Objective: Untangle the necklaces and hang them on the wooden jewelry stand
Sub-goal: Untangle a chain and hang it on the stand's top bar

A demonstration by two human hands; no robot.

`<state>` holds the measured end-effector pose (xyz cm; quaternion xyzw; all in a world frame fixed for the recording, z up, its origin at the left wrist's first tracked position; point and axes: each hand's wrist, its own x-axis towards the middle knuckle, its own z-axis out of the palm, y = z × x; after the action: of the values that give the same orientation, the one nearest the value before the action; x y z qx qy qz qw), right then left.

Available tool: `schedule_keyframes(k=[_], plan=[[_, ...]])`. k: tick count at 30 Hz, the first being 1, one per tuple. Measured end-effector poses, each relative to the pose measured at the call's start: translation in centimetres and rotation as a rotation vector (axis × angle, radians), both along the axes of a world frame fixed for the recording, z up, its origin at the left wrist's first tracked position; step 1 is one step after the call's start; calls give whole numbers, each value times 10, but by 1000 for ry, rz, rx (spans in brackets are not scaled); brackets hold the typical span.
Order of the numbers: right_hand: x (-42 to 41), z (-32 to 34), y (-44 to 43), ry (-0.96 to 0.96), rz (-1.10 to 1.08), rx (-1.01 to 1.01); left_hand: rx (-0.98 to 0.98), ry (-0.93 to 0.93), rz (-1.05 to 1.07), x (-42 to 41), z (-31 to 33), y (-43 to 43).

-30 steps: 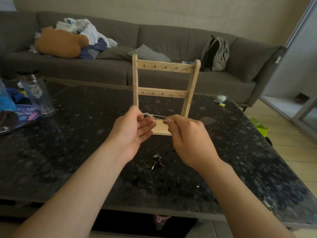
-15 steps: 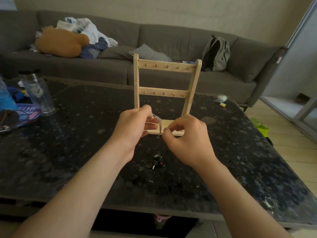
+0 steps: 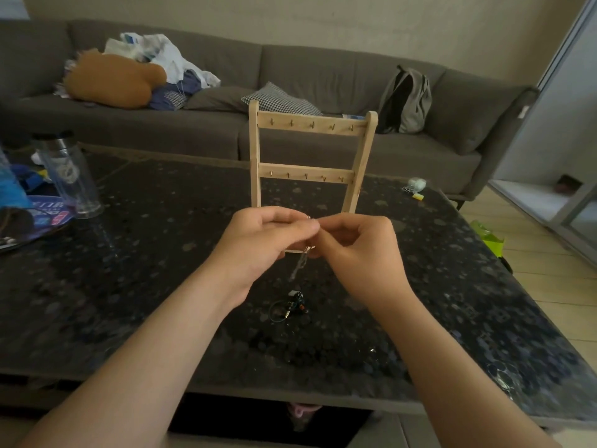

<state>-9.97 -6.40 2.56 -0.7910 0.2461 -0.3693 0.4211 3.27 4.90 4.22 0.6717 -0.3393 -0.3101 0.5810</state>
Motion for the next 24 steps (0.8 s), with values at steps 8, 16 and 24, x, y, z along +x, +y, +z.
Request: schedule_keyframes(k=[8, 16, 24], plan=[[-3, 3, -5, 67, -25, 74, -61, -104, -3, 5, -9, -4], [-1, 3, -7, 182, -103, -8, -74, -161, 29, 6, -15, -9], [1, 4, -2, 212, -141, -165, -32, -341, 30, 7, -19, -10]])
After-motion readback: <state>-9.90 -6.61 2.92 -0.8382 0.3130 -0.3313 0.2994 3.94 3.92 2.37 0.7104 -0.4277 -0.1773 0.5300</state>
